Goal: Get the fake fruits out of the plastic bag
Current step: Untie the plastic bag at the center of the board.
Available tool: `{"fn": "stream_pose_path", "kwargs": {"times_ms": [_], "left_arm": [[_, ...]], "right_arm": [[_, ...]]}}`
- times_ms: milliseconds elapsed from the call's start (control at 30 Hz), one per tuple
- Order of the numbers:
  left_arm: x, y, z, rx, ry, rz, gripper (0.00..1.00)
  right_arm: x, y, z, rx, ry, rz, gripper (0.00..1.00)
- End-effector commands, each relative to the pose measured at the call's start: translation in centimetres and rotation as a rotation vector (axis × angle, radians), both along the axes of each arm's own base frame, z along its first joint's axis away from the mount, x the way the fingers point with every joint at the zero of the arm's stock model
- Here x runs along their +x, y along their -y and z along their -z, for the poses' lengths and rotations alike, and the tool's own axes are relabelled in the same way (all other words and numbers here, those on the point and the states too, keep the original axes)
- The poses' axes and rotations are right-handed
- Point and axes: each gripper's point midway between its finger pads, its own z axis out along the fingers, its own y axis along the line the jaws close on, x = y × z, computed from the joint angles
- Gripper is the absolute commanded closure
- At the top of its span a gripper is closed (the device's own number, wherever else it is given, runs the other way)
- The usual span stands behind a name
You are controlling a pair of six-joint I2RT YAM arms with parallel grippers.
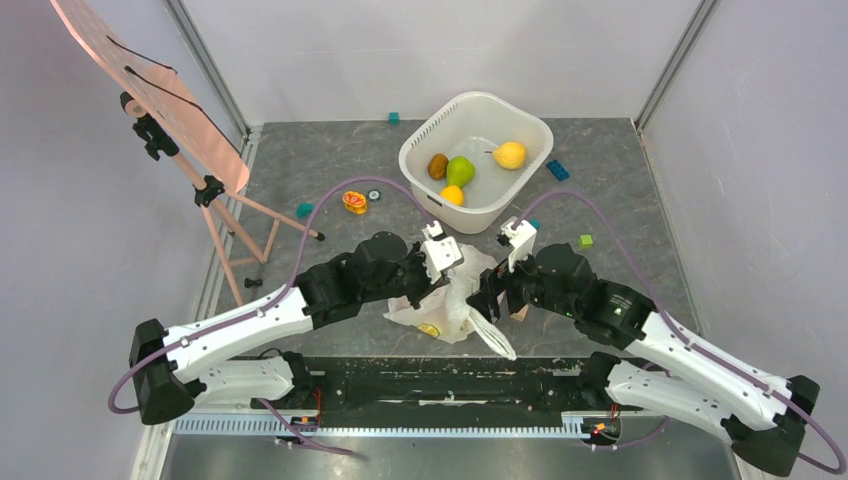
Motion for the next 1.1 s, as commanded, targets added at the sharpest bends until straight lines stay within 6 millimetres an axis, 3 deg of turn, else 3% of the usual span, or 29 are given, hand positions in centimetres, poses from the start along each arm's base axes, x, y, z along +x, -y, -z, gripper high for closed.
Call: {"fn": "stream_pose_path", "kwargs": {"times_ms": [0, 133, 233, 333, 567, 667, 900, 1067], "left_arm": [[0.2, 0.3, 1.0, -0.011, -0.024, -0.017, 0.98], [-0.1, 0.1, 1.6, -0.028, -0.040, -0.026, 0.98], [-0.2, -0.1, 1.6, -0.026, -0.036, -0.026, 0.98], [0.0, -0.3, 1.7, -0.017, -0.033, -0.035, 0.98], [0.0, -0.7, 2.2, -0.009, -0.044, -0.059, 0.98], [1.2, -1.8, 2.4, 0.003, -0.035, -0.162, 0.98], [4.5, -6.7, 3.2, -0.021, -0.061, -0.512, 0.98], [5.3, -9.5, 3.9, -0.083, -0.110, -0.640, 0.98]], "right_arm": [[0.9, -1.5, 0.6, 0.069, 0.005, 0.013, 0.16], [1.3, -1.5, 2.4, 0.044, -0.015, 0.038, 0.25], [2.0, -1.1, 3.1, 0.015, -0.006, 0.077, 0.37], [2.5, -0.6, 3.0, 0.010, 0.012, 0.112, 0.64], [3.5, 0.9, 2.1, 0.030, 0.053, 0.216, 0.99], [4.6, 2.9, 2.3, 0.014, 0.058, 0.341, 1.00], [7.6, 10.6, 4.8, -0.013, 0.017, 0.742, 1.00], [7.6, 12.4, 6.4, 0.070, -0.027, 0.866, 1.00]]}}
